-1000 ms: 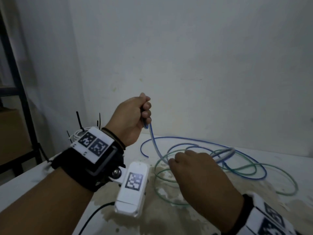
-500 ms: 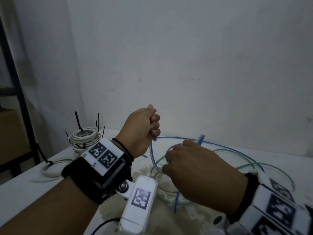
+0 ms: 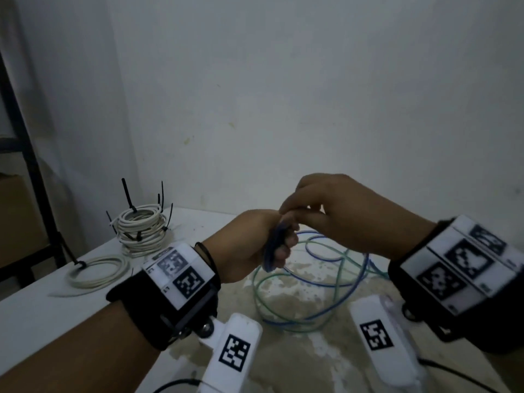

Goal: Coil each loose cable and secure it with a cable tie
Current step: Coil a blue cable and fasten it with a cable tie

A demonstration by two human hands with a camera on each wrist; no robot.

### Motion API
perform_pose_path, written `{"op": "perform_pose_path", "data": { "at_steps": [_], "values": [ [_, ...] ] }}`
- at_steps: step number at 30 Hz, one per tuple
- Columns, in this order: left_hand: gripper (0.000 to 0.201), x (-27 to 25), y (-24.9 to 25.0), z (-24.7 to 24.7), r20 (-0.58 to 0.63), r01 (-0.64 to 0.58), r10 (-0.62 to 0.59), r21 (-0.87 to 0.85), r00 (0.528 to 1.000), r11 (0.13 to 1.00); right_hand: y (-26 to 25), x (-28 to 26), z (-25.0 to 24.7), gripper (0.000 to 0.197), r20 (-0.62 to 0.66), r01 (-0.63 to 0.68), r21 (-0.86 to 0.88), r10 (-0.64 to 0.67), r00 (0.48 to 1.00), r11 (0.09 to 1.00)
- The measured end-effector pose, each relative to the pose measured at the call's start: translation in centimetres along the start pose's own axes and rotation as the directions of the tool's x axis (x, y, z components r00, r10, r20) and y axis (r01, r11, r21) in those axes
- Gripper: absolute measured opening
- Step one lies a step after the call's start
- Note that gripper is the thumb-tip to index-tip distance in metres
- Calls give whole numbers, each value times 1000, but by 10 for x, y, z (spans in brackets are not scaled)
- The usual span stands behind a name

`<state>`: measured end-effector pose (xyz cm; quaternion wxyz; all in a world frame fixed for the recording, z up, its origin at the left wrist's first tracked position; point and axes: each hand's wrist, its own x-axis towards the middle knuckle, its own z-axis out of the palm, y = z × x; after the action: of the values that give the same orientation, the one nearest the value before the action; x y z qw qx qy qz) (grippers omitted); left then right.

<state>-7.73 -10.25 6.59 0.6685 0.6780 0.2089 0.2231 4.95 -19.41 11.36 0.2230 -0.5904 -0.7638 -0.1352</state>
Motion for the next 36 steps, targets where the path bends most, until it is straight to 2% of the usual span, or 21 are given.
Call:
{"op": "perform_pose_path", "data": {
  "at_steps": [4,7,11,13,17,21,24,27,30,34,36],
  "values": [
    [21,-2,1,-3,63,36,-28,-144,998,989,16,-1,10,15,-18,-122,165,127,992,979],
    [29,-2,0,-5,103,57,-37,-204,994,977,22,-1,18,14,-22,-167,292,181,983,942],
    [35,-3,-1,-6,132,66,-48,-143,990,988,25,-4,22,21,-25,-177,425,207,978,888],
    [34,-4,0,-6,130,60,-45,-116,990,991,25,-7,24,18,-8,-195,501,230,973,843],
    [34,-5,0,-7,122,41,-32,-72,992,997,25,-13,31,19,21,-209,571,241,970,794],
    [35,-5,3,-9,91,-38,39,-5,995,999,19,-17,34,26,1,-150,626,192,981,765],
    [29,-2,4,-6,-24,-162,160,-91,987,983,19,-16,35,24,-142,-139,590,272,952,795],
    [21,0,3,-3,-119,-283,273,-78,955,956,18,-16,35,22,-194,-157,602,334,923,783],
    [20,-1,1,-1,-145,-306,307,32,941,952,19,-16,29,24,-144,-241,495,352,925,835],
    [23,-1,0,2,-90,-345,370,212,925,914,13,-14,21,24,96,-286,499,276,956,818],
    [23,1,0,2,-85,-381,423,302,902,874,9,-13,21,28,145,-290,456,251,957,841]
  ]
}}
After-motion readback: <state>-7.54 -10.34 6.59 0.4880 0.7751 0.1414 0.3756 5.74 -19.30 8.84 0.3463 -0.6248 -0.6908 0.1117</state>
